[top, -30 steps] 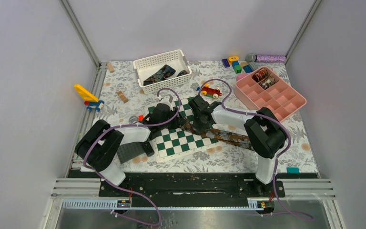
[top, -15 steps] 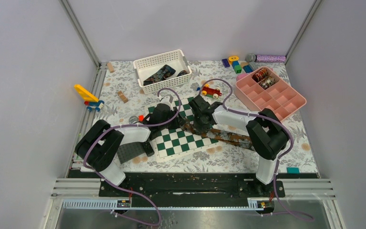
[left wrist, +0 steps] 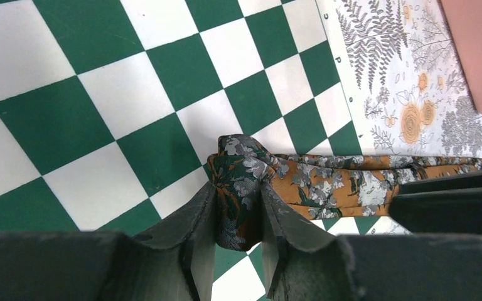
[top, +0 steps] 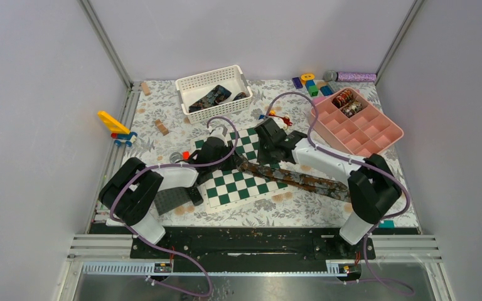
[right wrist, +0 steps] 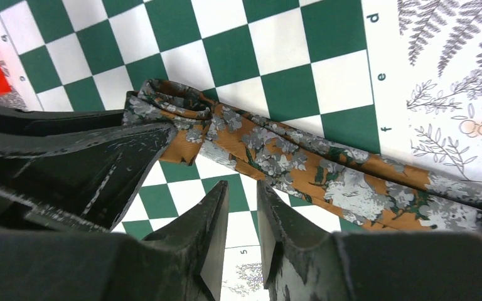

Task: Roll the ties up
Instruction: Roll the tie at the center of the board.

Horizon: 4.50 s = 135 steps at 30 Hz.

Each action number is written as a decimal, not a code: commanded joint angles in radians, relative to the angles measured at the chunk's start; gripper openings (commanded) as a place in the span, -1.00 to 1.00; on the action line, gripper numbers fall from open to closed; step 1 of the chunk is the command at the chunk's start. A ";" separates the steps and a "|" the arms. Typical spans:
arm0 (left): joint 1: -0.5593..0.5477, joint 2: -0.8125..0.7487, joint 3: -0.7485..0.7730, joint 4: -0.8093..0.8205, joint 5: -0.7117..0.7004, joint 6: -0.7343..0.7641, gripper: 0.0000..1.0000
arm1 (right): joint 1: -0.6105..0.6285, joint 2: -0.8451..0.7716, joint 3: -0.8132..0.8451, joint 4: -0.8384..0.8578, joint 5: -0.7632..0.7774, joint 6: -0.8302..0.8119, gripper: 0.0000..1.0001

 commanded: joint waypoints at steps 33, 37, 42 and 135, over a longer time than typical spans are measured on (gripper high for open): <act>-0.291 0.078 0.281 -0.398 -0.675 0.324 -0.58 | -0.124 -0.649 -0.219 -0.013 0.114 -0.054 -0.43; -0.338 0.128 0.329 -0.445 -0.763 0.365 -0.58 | -0.133 -0.692 -0.217 -0.021 0.117 -0.055 -0.42; -0.390 0.185 0.378 -0.488 -0.854 0.411 -0.58 | -0.137 -0.728 -0.211 -0.032 0.123 -0.056 -0.41; -0.294 -0.194 0.319 -0.435 -0.381 0.334 0.22 | -0.174 -0.613 0.437 -0.368 0.074 -0.125 -0.03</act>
